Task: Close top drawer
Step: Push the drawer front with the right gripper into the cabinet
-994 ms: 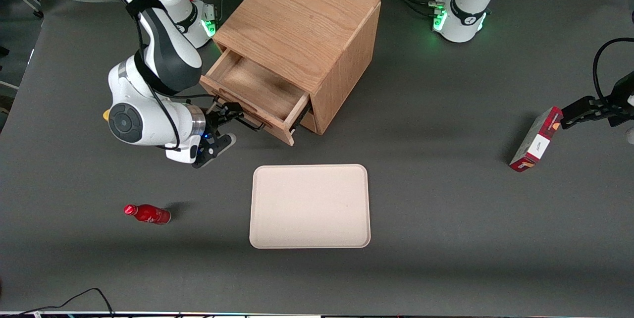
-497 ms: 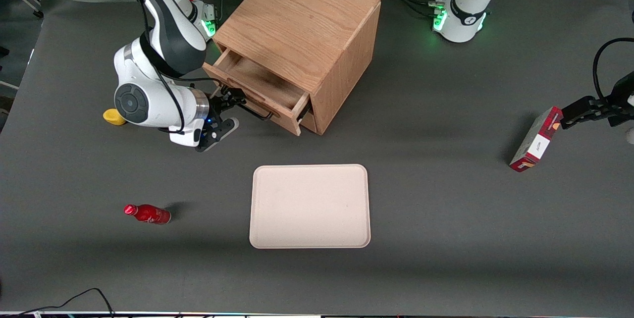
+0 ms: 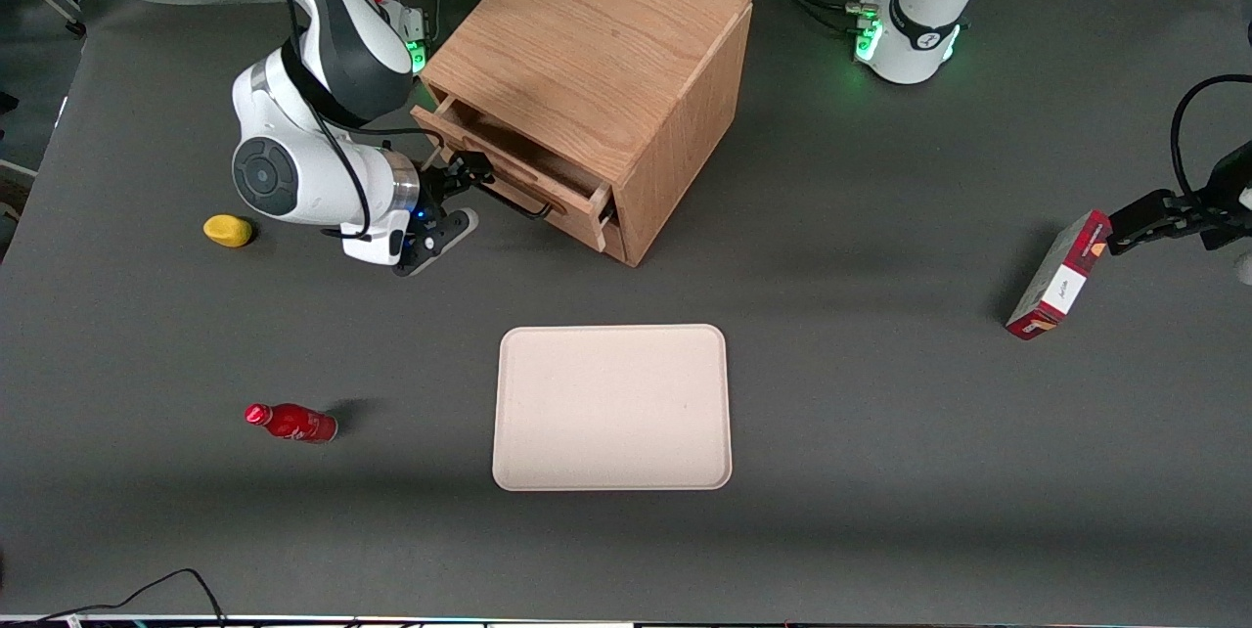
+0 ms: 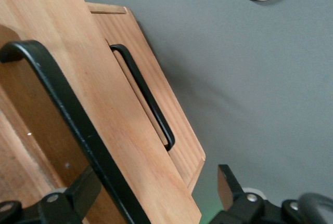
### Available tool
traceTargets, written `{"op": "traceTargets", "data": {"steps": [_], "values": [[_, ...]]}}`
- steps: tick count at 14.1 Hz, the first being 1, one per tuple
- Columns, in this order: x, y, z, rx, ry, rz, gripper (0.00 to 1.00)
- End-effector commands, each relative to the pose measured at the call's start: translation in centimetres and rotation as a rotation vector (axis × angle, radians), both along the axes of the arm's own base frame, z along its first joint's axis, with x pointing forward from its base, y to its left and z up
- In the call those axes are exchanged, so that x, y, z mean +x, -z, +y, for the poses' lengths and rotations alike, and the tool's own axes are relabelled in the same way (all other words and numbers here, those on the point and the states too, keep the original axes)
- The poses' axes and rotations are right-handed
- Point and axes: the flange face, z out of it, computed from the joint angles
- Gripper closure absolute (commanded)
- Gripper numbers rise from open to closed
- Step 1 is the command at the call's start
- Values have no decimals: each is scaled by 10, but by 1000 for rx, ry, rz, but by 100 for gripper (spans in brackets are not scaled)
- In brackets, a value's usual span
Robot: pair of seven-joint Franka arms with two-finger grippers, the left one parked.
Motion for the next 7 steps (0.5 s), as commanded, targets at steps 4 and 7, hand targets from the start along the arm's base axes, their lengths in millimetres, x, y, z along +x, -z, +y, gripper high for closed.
{"op": "traceTargets", "data": {"steps": [4,7], "values": [[-38,-4,23,-5,48,-5,0],[-47,-7,27,2,50,-1,0]]}}
